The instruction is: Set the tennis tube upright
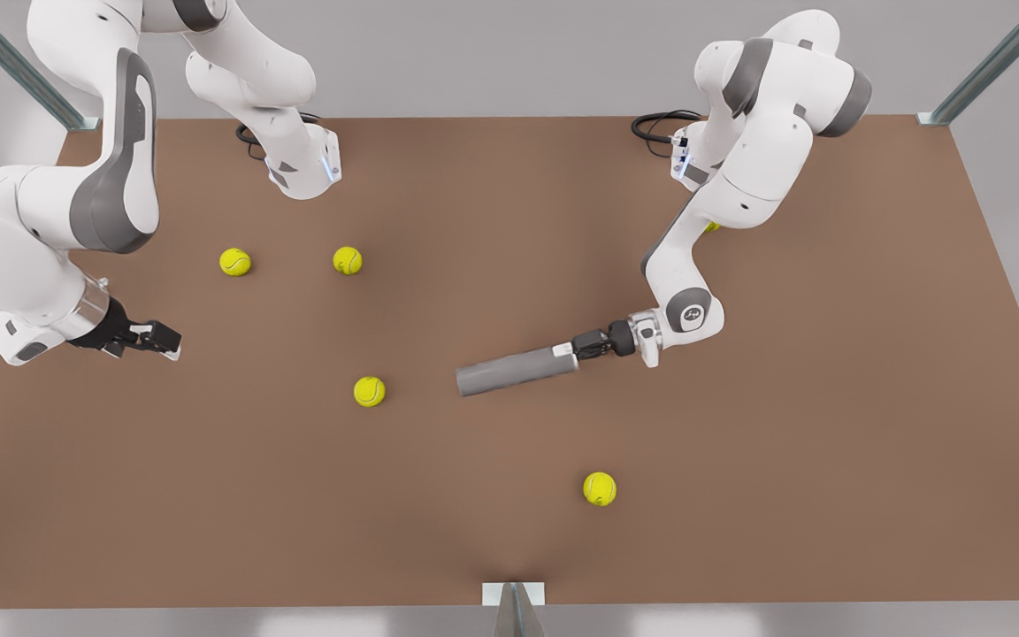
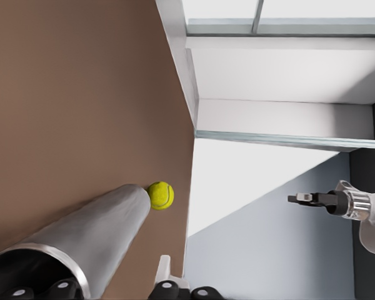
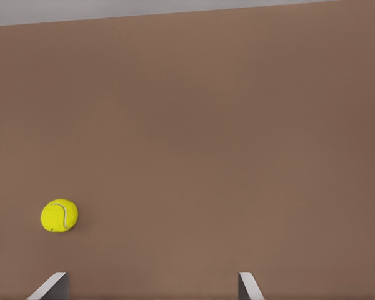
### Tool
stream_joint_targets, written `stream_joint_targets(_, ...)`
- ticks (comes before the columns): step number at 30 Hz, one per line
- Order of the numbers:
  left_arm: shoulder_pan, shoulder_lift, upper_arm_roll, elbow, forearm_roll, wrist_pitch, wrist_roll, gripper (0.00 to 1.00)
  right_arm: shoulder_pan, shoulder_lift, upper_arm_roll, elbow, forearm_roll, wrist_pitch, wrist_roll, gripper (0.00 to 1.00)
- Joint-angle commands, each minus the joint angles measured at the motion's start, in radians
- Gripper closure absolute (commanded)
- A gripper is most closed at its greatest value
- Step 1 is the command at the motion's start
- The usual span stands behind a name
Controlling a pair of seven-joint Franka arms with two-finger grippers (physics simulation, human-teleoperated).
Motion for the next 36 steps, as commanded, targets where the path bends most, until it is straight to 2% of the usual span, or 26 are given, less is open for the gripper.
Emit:
stream_joint_targets(1, -0.001, 0.002, 0.001, 0.000, 0.000, -0.005, -0.017, 0.58, -0.003, -0.001, 0.000, 0.000, 0.002, 0.001, -0.003, 0.00)
stream_joint_targets(3, -0.001, 0.003, 0.001, 0.002, 0.000, -0.005, -0.014, 0.69, -0.003, -0.001, 0.000, 0.000, 0.001, 0.001, -0.003, 0.00)
stream_joint_targets(4, -0.001, 0.005, 0.001, 0.002, 0.000, -0.005, -0.016, 0.78, -0.003, -0.001, 0.000, 0.000, 0.001, 0.001, -0.003, 0.00)
stream_joint_targets(8, 0.003, -0.012, -0.001, -0.004, 0.000, -0.015, -0.068, 0.79, -0.003, -0.001, 0.002, 0.000, 0.002, 0.001, -0.003, 0.00)
stream_joint_targets(13, 0.004, -0.139, 0.013, -0.035, 0.018, 0.005, -0.249, 0.79, -0.001, -0.001, 0.002, 0.002, 0.002, 0.003, -0.005, 0.00)
stream_joint_targets(17, 0.004, -0.213, 0.053, -0.033, 0.213, 0.074, -0.396, 0.79, 0.000, 0.005, 0.002, 0.005, 0.004, 0.003, -0.005, 0.00)
stream_joint_targets(20, 0.003, -0.300, 0.096, -0.032, 0.434, 0.132, -0.550, 0.79, -0.001, 0.005, 0.002, 0.004, 0.004, 0.003, -0.005, 0.00)
stream_joint_targets(23, 0.004, -0.398, 0.154, -0.035, 0.712, 0.133, -0.737, 0.79, -0.001, 0.005, 0.002, 0.004, 0.004, 0.001, -0.005, 0.00)
stream_joint_targets(29, 0.004, -0.464, 0.200, -0.033, 0.943, 0.132, -0.866, 0.79, -0.003, 0.005, 0.002, 0.004, 0.018, 0.001, -0.006, 0.00)
stream_joint_targets(36, 0.004, -0.603, 0.243, -0.023, 1.436, 0.130, -1.087, 0.79, -0.001, 0.005, 0.002, 0.005, 0.018, 0.003, -0.006, 0.00)
